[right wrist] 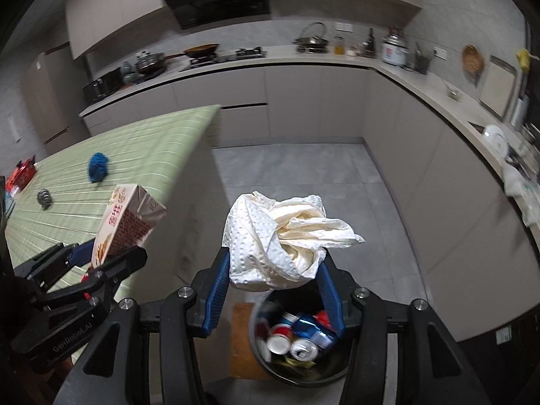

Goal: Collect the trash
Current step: 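Lift the carton and tissue and carry both tools over the black bin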

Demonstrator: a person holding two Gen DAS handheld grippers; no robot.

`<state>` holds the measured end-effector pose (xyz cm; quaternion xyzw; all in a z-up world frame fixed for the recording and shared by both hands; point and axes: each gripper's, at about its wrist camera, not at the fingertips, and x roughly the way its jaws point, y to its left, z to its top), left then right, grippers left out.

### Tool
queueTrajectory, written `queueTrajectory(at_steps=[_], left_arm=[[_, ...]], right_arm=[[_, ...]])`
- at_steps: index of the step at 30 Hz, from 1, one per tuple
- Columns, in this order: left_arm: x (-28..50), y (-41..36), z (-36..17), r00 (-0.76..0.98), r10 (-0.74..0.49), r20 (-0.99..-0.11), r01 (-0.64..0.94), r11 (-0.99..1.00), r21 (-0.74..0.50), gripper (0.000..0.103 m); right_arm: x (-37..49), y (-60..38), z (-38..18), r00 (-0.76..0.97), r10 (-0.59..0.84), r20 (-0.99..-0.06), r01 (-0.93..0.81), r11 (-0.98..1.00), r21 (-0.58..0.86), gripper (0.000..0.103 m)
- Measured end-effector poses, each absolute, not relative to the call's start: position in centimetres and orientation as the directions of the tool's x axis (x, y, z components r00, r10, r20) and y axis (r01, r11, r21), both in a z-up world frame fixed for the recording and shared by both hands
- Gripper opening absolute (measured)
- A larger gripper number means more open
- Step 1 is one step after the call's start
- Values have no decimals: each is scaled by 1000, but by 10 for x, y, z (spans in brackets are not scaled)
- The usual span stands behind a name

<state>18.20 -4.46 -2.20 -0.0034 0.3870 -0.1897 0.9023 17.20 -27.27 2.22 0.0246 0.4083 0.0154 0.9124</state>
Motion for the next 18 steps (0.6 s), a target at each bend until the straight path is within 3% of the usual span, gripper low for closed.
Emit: queueTrajectory(at_steps=[18], left_arm=[[154,-130,-100,497,-316,-808,360,922,-139,48]], right_arm=[[150,-361,-62,550,65,-832,27,995,95,52]])
